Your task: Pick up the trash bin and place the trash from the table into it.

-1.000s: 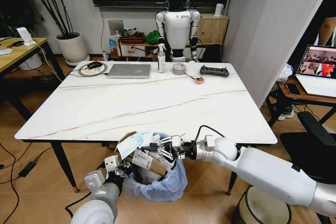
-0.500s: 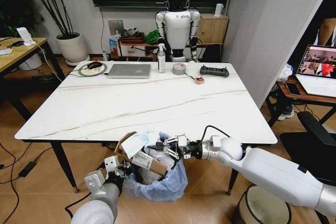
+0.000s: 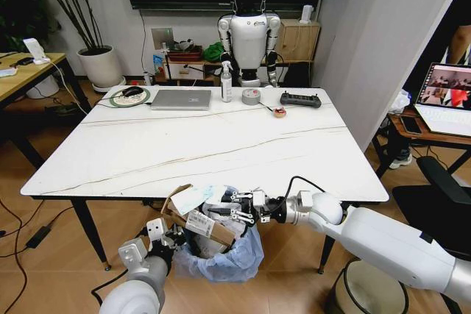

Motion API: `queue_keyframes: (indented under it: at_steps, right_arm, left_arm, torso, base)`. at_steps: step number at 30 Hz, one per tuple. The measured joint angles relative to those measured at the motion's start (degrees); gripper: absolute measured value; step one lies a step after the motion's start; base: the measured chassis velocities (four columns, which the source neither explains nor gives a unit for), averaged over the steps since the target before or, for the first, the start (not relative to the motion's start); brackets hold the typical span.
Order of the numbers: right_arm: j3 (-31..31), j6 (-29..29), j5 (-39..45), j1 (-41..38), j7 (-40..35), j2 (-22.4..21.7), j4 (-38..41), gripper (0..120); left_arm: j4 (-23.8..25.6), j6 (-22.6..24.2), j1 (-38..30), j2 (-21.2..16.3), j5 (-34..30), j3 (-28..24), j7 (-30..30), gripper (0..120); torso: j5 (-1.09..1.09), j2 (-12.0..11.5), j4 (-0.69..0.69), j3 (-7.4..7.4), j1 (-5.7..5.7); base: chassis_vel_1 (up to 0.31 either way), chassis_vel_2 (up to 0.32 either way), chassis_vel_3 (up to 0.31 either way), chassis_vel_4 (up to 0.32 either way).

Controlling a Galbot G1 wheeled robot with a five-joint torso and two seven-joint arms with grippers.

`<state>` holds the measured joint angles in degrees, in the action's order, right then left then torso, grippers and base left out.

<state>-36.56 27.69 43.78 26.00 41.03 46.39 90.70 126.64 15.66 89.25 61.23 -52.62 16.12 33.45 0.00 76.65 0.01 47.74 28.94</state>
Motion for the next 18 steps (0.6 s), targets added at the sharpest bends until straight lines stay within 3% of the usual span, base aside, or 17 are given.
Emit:
queue_keyframes:
  at_steps: [7,18]
  right_arm:
    - [-0.01,0.07,-0.31,0.00,0.17,-0.83,0.11,60]
    - [0.47,0.19,-0.58,0.89,0.49,-3.61,1.61,62]
  left_arm:
    - [0.00,0.01,-0.22,-0.08,-0.20,0.09,0.02,0]
    - [0.01,0.01,-0.28,0.19,-0.02,0.35,0.00,0]
  torso:
    - [0.00,0.00,0.00,0.00,0.00]
    - [0.00,0.00,0.00,0.00,0.00]
  base:
    - [0.000,0.000,0.000,0.000]
    - [0.000,0.000,0.000,0.000]
